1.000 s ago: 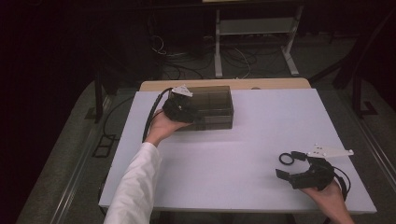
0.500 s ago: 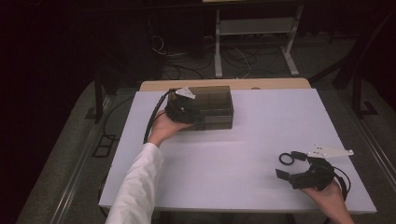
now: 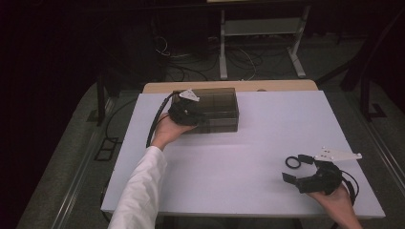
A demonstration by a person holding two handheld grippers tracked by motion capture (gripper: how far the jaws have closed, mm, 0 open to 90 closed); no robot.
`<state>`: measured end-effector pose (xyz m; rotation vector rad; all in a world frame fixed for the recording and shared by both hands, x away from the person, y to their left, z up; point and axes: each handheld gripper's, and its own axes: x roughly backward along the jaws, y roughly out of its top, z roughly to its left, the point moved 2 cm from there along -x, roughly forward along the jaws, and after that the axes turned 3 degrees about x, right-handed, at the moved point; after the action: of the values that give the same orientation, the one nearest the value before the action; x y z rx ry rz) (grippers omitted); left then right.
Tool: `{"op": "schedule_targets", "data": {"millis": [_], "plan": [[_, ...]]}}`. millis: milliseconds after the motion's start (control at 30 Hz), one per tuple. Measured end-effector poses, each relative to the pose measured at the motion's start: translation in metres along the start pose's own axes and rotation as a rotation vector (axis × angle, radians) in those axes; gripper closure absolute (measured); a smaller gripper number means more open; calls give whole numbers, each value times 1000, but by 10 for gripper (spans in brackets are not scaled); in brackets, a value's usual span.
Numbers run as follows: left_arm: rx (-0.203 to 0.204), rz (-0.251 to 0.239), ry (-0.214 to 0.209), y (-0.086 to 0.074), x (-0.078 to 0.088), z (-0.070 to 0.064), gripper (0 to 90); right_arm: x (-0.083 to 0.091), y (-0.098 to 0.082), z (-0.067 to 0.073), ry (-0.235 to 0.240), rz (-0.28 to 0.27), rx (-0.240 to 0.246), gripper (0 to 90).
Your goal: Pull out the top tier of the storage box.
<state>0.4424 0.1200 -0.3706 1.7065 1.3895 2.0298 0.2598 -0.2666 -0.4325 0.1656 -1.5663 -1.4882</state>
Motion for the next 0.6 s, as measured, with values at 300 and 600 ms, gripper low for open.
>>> {"op": "schedule_targets", "data": {"millis": [300, 600], "plan": [[-6, -11, 7, -2, 0, 0, 777, 0, 0, 0, -2, -1, 0, 3], [-12, -14, 12, -2, 0, -1, 782, 0, 0, 0, 2, 1, 0, 3]]}}
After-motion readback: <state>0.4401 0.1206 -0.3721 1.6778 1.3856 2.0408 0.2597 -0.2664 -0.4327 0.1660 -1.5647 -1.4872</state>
